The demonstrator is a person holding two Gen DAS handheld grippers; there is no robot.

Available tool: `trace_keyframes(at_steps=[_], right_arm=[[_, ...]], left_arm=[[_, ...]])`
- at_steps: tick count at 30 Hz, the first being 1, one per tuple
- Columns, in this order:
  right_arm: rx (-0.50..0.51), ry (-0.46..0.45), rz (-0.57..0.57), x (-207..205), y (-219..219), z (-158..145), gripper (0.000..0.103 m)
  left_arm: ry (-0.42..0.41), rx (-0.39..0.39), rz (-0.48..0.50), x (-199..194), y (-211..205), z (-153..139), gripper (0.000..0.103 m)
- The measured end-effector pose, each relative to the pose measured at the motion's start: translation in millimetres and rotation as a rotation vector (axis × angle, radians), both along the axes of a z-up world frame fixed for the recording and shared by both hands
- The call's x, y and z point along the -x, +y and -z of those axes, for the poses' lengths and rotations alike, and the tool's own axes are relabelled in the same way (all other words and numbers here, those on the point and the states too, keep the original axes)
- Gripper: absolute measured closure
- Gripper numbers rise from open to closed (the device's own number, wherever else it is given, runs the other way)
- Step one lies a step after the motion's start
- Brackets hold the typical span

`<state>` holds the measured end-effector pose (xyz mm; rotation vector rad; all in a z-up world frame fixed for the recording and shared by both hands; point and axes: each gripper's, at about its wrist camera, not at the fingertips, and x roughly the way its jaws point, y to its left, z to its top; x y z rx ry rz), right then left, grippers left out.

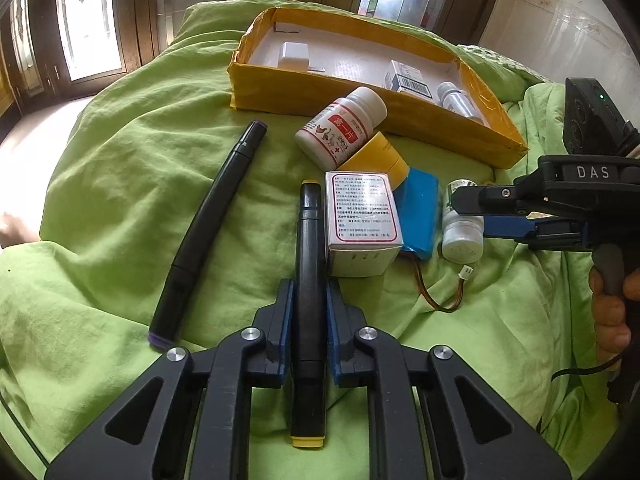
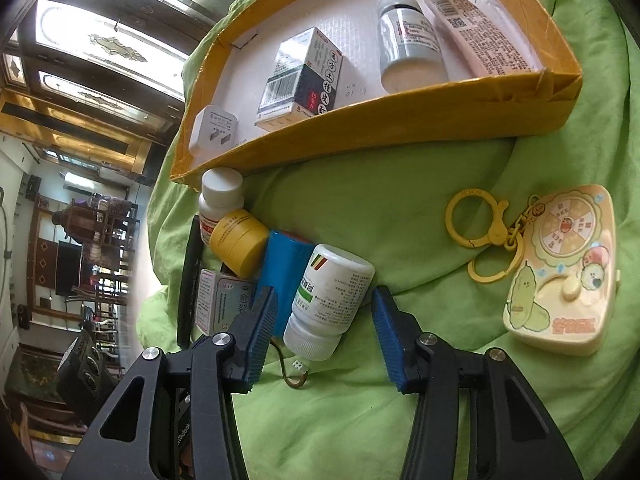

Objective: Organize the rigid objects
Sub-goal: 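Grasp a black pen with the left tool while the right tool approaches the white bottle, then carry the black pen and green-label white bottle over the tray with both tools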

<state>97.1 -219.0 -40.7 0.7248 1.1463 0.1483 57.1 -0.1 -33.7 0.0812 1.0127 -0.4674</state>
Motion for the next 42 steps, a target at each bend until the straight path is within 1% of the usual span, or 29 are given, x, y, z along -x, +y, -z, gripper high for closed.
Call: trace_keyframes(at_steps=[2,7,19,27,42], right_arm=[[0.013,0.009,-0.004,-2,2,5,0.067],[0.064,-0.024,-0.025,1,8,-4,0.070],[0.102,-0.082,-0.021,10,2,-21,0.070],[0.115,-0.090,-0.031,10,5,-24,0.070],[0.129,-0.089,-0.029,12,8,-26,0.070]], left_arm=[[-0.011,-0.014,0.000,-2,-4,3,0.090],[-0.026,-0.007,-0.009,-2,-3,2,0.091],[-0.064,0.049,-0.049,2,14,-15,0.091],[-0.088,0.048,-0.052,3,14,-20,0.091],[-0.097,0.024,-0.060,3,14,-19,0.091]])
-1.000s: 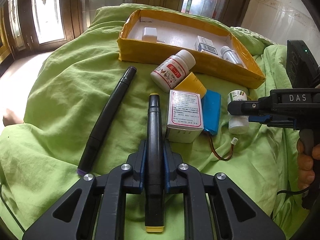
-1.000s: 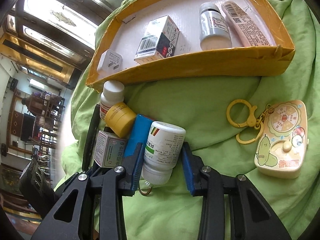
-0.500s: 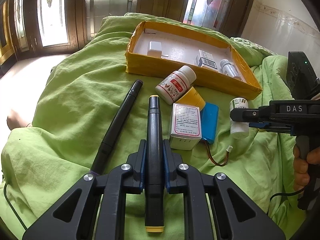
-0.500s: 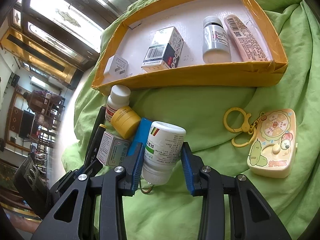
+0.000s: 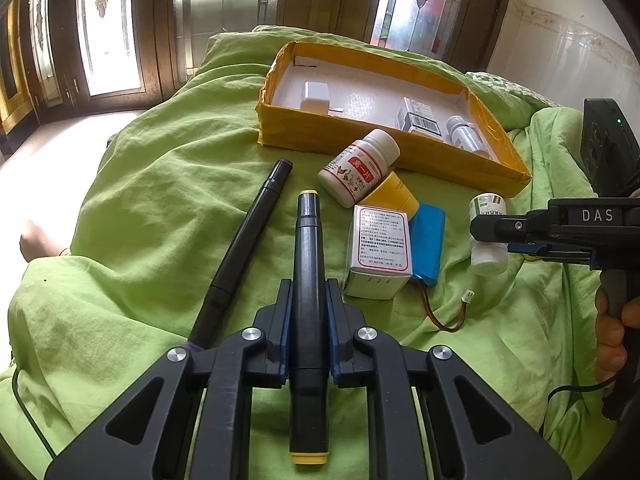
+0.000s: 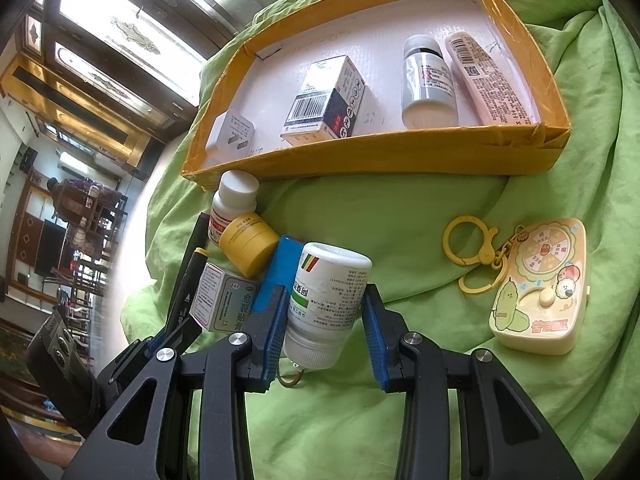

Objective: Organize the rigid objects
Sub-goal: 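Carry the black pen and green-label white bottle over the tray with both tools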

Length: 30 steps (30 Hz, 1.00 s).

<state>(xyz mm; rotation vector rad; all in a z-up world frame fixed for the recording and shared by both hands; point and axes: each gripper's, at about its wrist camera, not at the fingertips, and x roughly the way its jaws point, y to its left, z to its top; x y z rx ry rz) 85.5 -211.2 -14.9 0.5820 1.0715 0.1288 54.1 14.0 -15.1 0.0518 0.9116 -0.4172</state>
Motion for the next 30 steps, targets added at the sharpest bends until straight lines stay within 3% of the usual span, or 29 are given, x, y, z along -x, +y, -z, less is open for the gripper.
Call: trace_keyframes(at_steps=[30], right_arm=[[0.026,-0.029,0.013,-3,-5,-9,0.070]], left_arm=[[-0.033,0.053,-0.030,2,15,-17,0.091]])
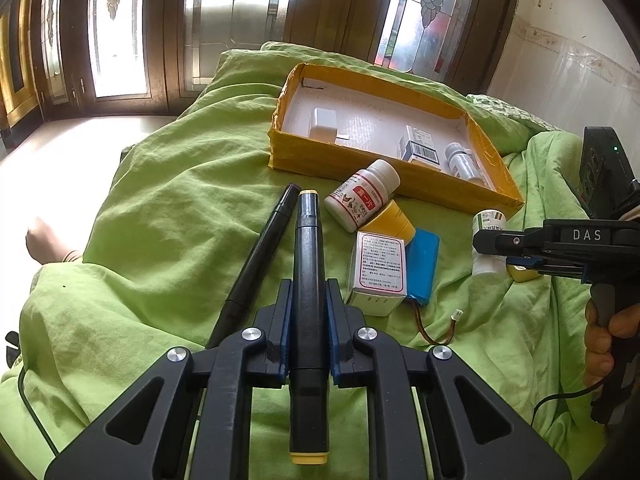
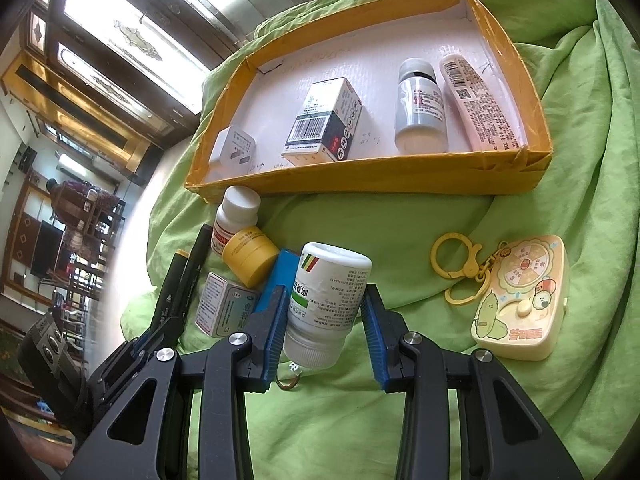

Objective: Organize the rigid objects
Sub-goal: 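Carry the black pen and green-label white bottle over the tray with both tools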

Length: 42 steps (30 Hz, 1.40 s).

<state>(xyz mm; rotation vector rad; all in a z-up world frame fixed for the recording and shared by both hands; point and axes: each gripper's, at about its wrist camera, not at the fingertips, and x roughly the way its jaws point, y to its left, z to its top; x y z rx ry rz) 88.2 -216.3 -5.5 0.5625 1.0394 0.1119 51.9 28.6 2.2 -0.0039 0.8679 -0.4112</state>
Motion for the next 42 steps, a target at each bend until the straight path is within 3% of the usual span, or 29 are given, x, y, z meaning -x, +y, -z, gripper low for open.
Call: trace_keyframes(at_steps=[7,16,28,37,42], right_arm=[[0.002,-0.006,-0.001,2,0,-1,0.070],[-0.004,-0.035,0.005,3,-4,-9,0.070],[-0.058,-0.094,0.119,0,-48,-30,0.070],[0.001,-0.074,0.109,-34,-47,-38,0.070],[-0.022,-0.034,0.100,-54,-54,-28,0.070]], left_arm=[[-0.020,0.024,-0.005,0,2,-14,0.091],[-0.039,0.000,0.009,-8,-12,-26,0.091],[-0.066,0.029,0.067,-37,-44,-54,0.091],[-0.036,0.014,0.103,-66,-74,-49,0.091],[-0.020,0.013,0.110,-86,-86,-47,0.091]])
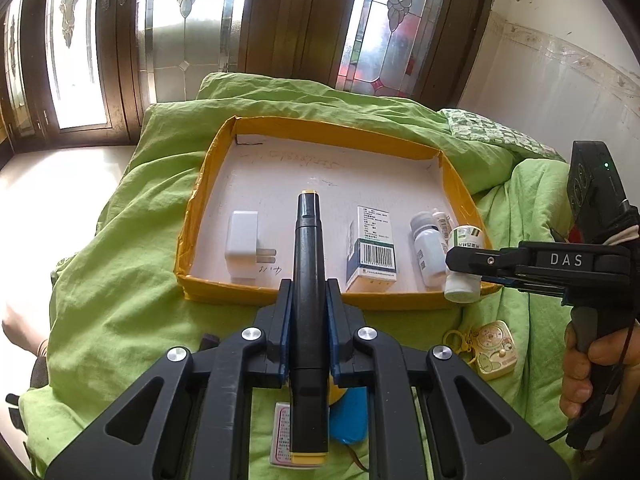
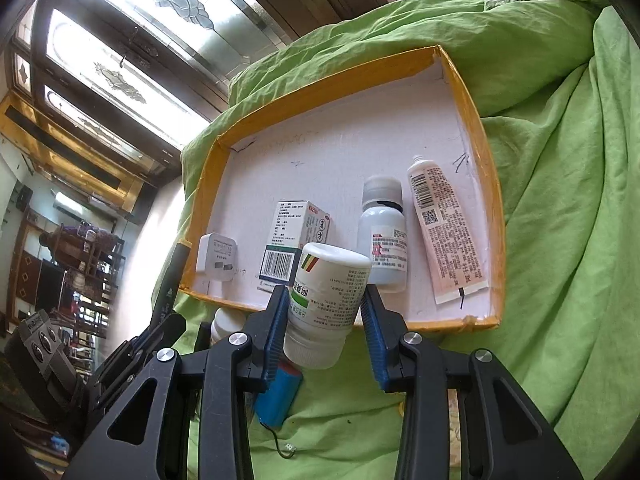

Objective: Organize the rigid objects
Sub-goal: 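Carry the black pen and green-label white bottle over the tray with both tools, then lower the pen and bottle into the tray and open both tools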

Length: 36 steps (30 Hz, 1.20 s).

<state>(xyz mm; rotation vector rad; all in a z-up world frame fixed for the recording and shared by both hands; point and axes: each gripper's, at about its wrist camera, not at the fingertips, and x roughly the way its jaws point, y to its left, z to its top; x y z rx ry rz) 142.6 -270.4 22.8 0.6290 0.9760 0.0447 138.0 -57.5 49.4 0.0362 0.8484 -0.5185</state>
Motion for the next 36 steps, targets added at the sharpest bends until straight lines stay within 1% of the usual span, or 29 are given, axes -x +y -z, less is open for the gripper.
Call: trace_keyframes(at_steps=[7,10,15,18,23,27,29,32,36], right_arm=[[0.030,0.013,-0.008,-15,-4,6,0.070],[0.051,0.012,-0.025,-17,-4,4,0.070],[0.051,0.030,-0.046,-23,0,11,0.070],[0.067,0.035,-0.063,-26,4,13,0.070],[0.199,0.060,-0.055,-28,6,9,0.070],[0.250,0.081,-0.026,-28,-1,8,0.070],[0.250,0.081,-0.031,-29,0,8,0.070],[0.218,0.082,-0.062,-32,6,10,0.070],[0.219,0.093,-0.087,-35,16,16,0.070]], left_arm=[[0.010,-0.011,0.021,-30,-23,4,0.091],[0.019,-0.018,0.031,-40,-33,11,0.091],[0.038,-0.047,0.041,-51,-44,25,0.091],[0.049,-0.059,0.037,-55,-43,33,0.091],[0.057,-0.093,0.018,-61,-35,43,0.091],[0.050,-0.127,-0.019,-68,-26,48,0.091],[0.056,-0.126,-0.028,-71,-21,50,0.091],[0.053,-0.128,-0.033,-72,-19,50,0.091],[0.046,-0.134,-0.032,-71,-20,50,0.091]])
